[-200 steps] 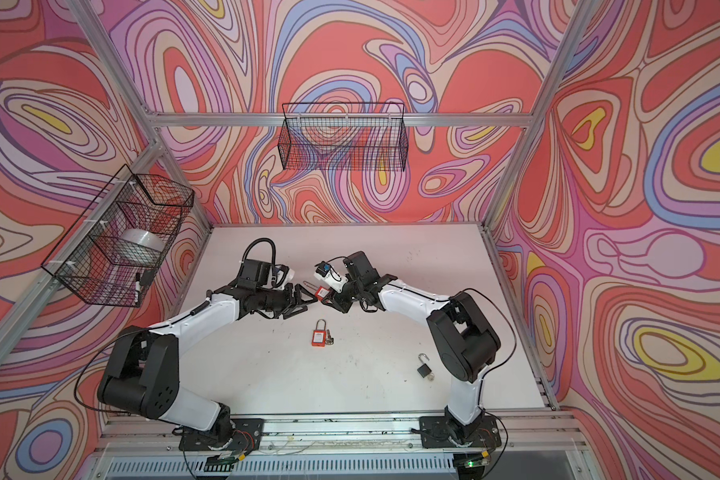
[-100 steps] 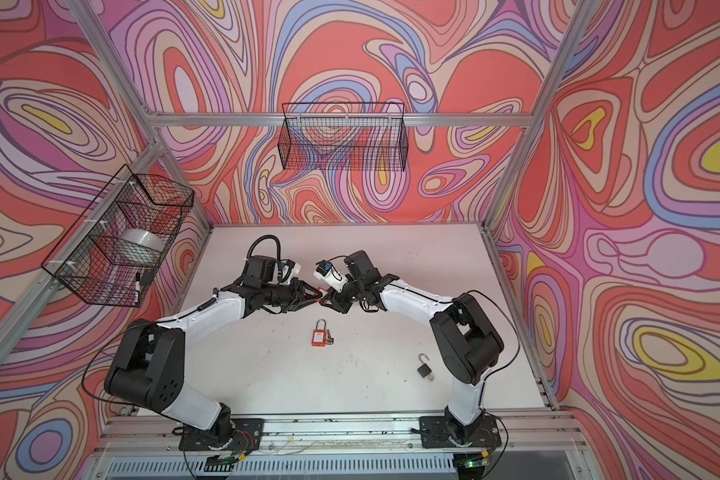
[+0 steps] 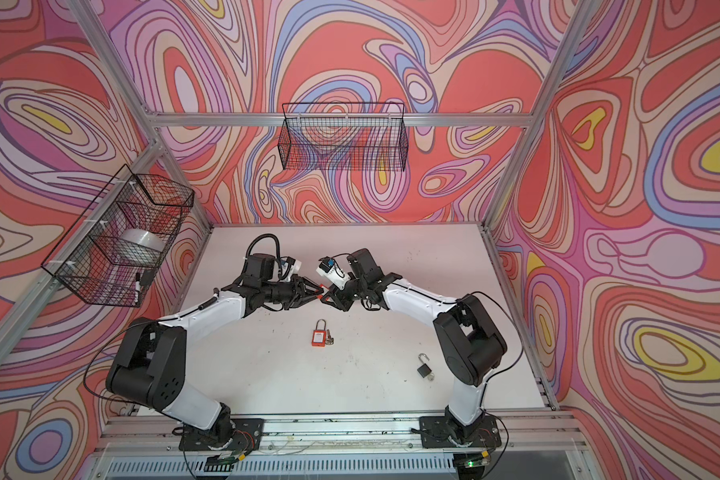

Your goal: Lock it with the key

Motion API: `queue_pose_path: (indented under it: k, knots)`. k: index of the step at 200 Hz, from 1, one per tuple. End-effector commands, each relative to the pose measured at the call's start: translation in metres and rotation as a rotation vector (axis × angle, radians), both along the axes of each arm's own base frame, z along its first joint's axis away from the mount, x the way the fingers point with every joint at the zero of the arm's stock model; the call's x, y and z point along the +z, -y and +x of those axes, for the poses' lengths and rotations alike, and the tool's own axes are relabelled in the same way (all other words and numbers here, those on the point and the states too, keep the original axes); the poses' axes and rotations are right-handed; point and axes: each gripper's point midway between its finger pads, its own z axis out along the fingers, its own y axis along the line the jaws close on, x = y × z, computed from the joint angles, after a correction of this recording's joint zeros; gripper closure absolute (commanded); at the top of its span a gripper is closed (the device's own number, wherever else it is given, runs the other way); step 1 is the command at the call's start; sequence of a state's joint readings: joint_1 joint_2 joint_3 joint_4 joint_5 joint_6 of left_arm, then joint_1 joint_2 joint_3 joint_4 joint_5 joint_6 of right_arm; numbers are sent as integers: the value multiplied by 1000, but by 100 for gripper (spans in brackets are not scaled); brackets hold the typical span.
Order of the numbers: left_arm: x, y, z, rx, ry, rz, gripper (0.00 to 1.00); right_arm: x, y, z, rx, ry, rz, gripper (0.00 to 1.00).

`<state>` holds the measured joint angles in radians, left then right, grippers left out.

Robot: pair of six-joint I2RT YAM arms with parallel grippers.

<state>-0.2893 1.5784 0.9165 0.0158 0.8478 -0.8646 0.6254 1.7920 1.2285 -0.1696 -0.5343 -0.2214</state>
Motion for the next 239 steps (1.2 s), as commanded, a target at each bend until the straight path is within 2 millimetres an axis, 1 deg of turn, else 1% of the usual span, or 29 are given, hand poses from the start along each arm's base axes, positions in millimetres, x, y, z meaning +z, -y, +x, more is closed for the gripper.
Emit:
queue_pose_path:
  k: [1,15,25,32,66,77,89,101,107,116,126,136,149,154,169,175,199,202,205,219,222,224,239]
  knots:
    - [8,2,5,2,35,2,65,30,-10,-10,55,38,79,74]
    - [7,2,5,3,33,3,58,30,-10,-11,60,32,79,74]
    - [8,2,6,5,33,2,58,30,-10,-11,60,29,78,74]
    - [8,2,6,6,35,1,62,30,-9,-12,64,30,75,74]
    - [12,3,6,4,41,-2,85,29,-7,-12,62,40,58,74]
    - [12,2,7,5,43,0,91,29,-7,-12,61,42,58,72]
    - [12,2,7,8,46,-1,97,32,-7,-10,51,44,62,65]
    - [15,2,9,14,57,-3,100,34,-6,-8,37,46,67,45]
    - [17,2,10,17,69,-5,100,35,-5,-6,23,48,69,39]
    - [24,2,12,25,104,-13,100,37,-2,-2,-7,43,80,34]
    - [34,1,15,45,153,-27,100,43,6,5,-56,27,122,31]
    - [48,-1,19,72,219,-42,100,56,14,10,-92,13,200,29]
    - [67,-6,24,109,317,-61,100,72,28,19,-148,-13,309,28]
    - [75,-8,25,126,354,-70,100,75,34,20,-168,-40,353,28]
    - [95,-13,27,175,450,-109,100,95,47,27,-202,-93,506,27]
    - [104,-14,28,191,488,-131,100,100,51,28,-212,-127,560,27]
    - [133,-19,29,241,604,-220,100,126,57,26,-195,-214,791,28]
    - [135,-20,29,247,616,-231,100,126,58,26,-196,-232,812,28]
    - [137,-20,29,254,623,-241,100,131,58,26,-184,-232,844,28]
    - [149,-24,29,287,667,-294,100,141,59,26,-164,-296,957,29]
    - [150,-25,29,292,673,-304,100,147,59,26,-159,-299,983,29]
    - [152,-25,29,295,679,-311,100,140,59,29,-166,-323,989,30]
    - [158,-25,29,297,693,-355,100,143,59,33,-155,-374,1067,30]
